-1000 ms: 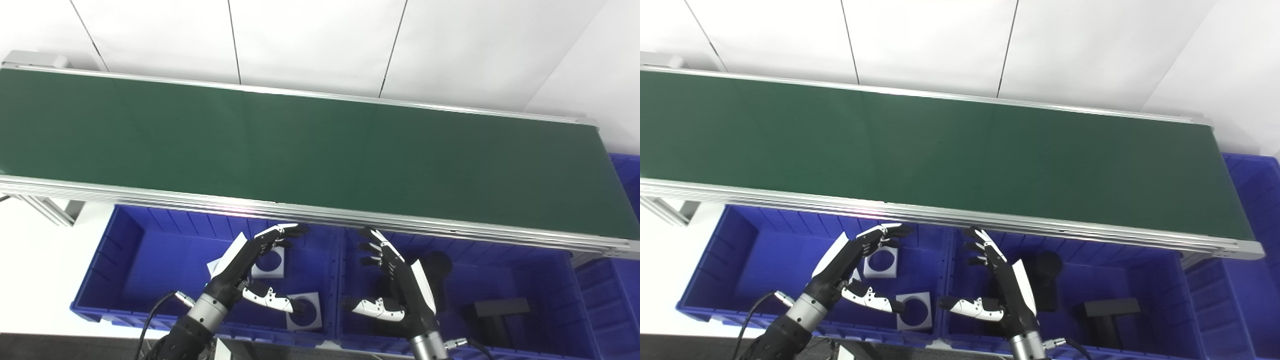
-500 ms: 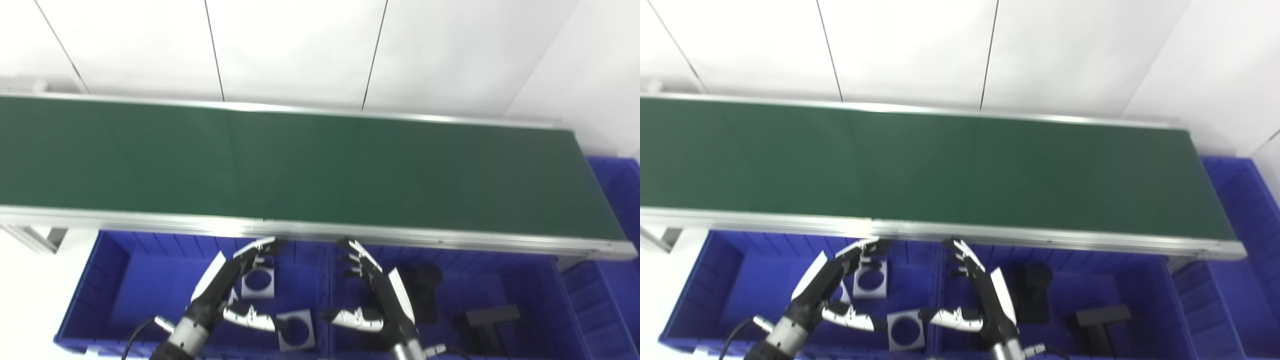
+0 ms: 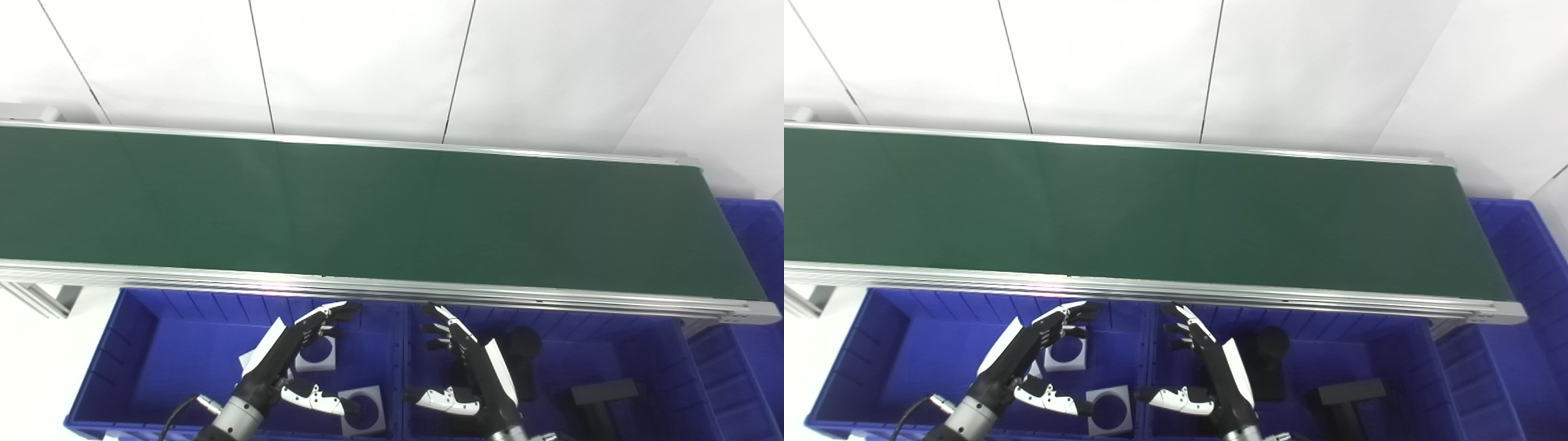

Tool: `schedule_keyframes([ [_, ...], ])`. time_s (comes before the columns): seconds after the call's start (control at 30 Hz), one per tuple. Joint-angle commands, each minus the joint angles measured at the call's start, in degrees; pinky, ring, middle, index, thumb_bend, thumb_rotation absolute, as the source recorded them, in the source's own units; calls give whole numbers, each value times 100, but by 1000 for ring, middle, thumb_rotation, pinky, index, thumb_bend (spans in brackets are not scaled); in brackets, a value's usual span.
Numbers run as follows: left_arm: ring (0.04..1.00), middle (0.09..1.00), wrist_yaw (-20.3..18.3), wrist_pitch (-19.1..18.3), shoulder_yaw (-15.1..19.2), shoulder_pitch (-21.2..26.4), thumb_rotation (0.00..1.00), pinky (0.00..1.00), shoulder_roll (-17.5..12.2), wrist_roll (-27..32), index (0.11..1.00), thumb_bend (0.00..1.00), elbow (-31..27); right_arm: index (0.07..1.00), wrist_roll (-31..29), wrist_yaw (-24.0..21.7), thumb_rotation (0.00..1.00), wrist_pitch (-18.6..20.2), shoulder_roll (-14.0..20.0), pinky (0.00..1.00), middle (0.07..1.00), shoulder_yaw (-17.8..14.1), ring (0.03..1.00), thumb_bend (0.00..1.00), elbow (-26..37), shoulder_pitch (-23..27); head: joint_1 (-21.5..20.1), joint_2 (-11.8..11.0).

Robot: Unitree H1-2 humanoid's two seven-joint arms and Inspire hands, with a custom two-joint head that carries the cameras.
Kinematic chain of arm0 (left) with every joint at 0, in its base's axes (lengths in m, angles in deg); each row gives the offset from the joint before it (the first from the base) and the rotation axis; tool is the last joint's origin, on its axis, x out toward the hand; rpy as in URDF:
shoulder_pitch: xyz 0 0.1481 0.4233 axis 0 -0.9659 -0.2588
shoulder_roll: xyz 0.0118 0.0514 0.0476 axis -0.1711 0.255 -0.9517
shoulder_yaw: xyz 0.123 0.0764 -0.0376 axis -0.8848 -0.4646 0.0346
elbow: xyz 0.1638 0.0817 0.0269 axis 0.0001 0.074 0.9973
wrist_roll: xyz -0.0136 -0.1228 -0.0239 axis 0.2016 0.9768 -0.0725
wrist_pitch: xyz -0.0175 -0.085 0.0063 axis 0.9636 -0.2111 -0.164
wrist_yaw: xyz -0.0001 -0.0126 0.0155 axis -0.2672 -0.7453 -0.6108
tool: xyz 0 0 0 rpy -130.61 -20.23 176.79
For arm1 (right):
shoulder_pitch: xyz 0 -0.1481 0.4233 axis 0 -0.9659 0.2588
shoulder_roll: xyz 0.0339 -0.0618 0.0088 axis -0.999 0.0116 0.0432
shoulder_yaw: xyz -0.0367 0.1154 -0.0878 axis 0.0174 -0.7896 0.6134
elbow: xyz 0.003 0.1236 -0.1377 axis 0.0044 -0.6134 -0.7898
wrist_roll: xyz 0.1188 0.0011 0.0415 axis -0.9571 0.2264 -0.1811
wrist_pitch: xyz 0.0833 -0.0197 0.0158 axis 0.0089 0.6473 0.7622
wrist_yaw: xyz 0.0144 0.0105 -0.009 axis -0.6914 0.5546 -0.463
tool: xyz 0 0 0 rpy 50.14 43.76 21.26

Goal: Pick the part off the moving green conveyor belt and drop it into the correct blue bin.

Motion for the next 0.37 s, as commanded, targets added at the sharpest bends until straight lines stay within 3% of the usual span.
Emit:
schedule_keyframes([
  [0.0,826,850,106,236,-7,16,94,746,103,-26,808,972,-191,845,-63,-33,472,-299,123,681,891,-87,782,1000,263,-28,95,19],
  [0.17,802,835,204,231,-14,-53,64,723,306,-138,803,973,-196,845,-216,-170,478,-299,288,680,895,-245,786,1000,425,-144,508,99],
  [0.33,793,835,274,234,-7,-72,50,723,433,-218,820,957,-164,839,-320,-328,460,-299,344,696,903,-358,802,1000,482,-200,632,138],
])
